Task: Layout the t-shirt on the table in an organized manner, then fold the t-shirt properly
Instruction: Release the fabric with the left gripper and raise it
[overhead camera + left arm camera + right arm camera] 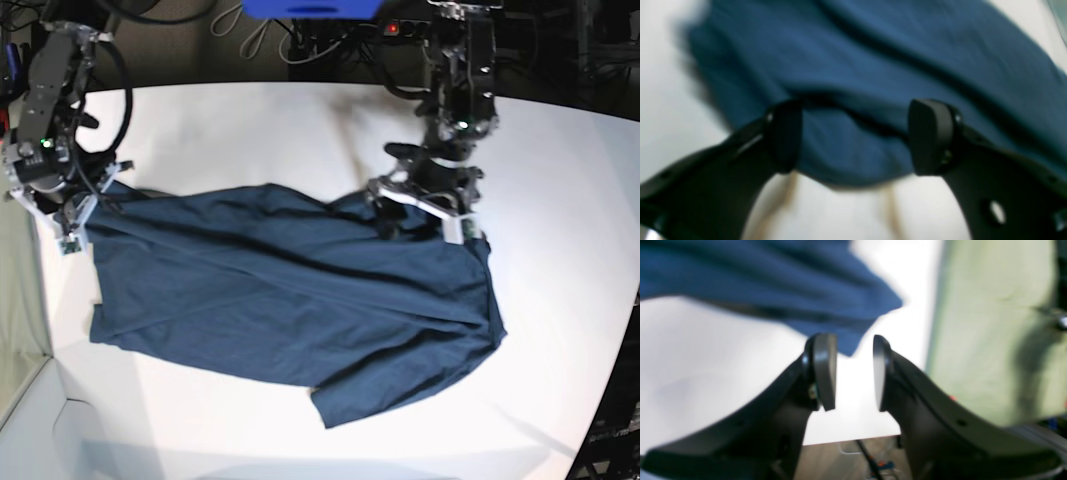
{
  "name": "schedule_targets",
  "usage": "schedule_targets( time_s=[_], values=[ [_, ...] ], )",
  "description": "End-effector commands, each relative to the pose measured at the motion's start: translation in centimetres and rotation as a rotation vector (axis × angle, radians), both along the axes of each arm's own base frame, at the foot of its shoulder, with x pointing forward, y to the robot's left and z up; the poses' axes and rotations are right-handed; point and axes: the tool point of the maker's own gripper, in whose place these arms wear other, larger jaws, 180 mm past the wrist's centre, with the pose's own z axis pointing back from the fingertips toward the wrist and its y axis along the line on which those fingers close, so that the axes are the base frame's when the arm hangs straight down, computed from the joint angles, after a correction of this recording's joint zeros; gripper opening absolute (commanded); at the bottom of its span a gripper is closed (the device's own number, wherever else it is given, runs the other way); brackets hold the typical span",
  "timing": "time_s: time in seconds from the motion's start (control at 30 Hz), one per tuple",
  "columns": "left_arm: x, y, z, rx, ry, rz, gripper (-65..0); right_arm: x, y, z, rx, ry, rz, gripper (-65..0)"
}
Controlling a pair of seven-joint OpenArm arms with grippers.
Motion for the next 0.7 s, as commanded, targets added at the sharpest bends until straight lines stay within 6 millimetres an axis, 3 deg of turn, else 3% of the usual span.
schedule_targets(
  time_s=[0.0,0.13,0.27,0.43,0.67],
  values=[
    [0.1,-0.4,0.6,-0.005,-0.029,-0.005,-21.4,0.6,0.0,1.0,-0.018,-0.036,0.015,-45.6],
    [-1.3,-1.6,-0.2,-0.015,0.002,-0.032,-22.7,0.3,1.5,0.1,-0.004,-0.012,0.055,-45.7],
    [-2.2,-1.3,-0.9,-0.014,0.027,-0.020,-22.7,0.3,1.5,0.1,-0.004,-0.013,0.053,-45.7],
    [-2.0,-1.3,-0.8,-0.012,0.022,-0.024,-22.7,0.3,1.2,0.2,-0.009,-0.012,0.051,-45.7],
    [-2.2,-1.8,-3.1,-0.015,0.080,-0.037,-23.8,0.2,1.4,0.1,-0.004,-0.010,0.052,-45.7]
  ],
)
